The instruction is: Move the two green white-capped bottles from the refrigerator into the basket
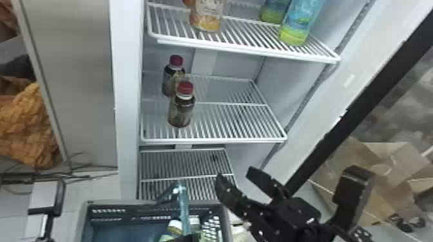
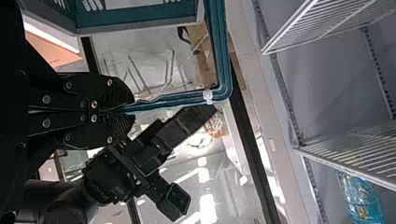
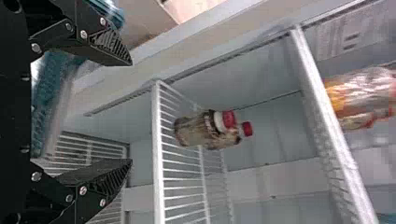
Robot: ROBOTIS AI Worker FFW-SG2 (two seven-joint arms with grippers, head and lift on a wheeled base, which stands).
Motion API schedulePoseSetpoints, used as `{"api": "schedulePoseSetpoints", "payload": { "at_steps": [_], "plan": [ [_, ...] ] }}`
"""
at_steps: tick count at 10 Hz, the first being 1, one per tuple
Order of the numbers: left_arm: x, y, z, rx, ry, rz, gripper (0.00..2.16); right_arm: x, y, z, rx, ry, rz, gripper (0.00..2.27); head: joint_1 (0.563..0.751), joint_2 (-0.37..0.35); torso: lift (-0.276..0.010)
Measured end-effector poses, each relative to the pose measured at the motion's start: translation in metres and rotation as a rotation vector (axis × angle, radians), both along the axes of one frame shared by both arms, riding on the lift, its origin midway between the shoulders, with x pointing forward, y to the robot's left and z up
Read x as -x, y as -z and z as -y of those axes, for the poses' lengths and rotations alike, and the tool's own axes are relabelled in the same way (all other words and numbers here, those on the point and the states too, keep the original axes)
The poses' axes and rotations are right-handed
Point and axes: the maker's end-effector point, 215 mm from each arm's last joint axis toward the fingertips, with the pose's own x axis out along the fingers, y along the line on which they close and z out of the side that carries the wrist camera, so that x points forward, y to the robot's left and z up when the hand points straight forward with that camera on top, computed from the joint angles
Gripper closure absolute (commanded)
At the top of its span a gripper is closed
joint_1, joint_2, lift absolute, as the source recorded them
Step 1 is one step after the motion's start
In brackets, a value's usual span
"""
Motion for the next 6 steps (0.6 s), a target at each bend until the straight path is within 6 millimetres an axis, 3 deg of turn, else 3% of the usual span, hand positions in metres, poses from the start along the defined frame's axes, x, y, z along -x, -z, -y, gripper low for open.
{"api": "schedulePoseSetpoints", "payload": {
  "at_steps": [3, 6],
  "plan": [
    [0.001, -0.002, 0.001, 0.005, 0.001, 0.001, 1.13, -0.026, -0.043, 0.024, 0.006, 0.111, 0.215, 0.35, 0.695, -0.350, -0.263],
    [0.004, -0.002, 0.001, 0.005, 0.005, 0.001, 1.13, -0.032, -0.055, 0.044, -0.001, 0.207, 0.311, 0.35, 0.695, -0.350, -0.263]
  ]
}}
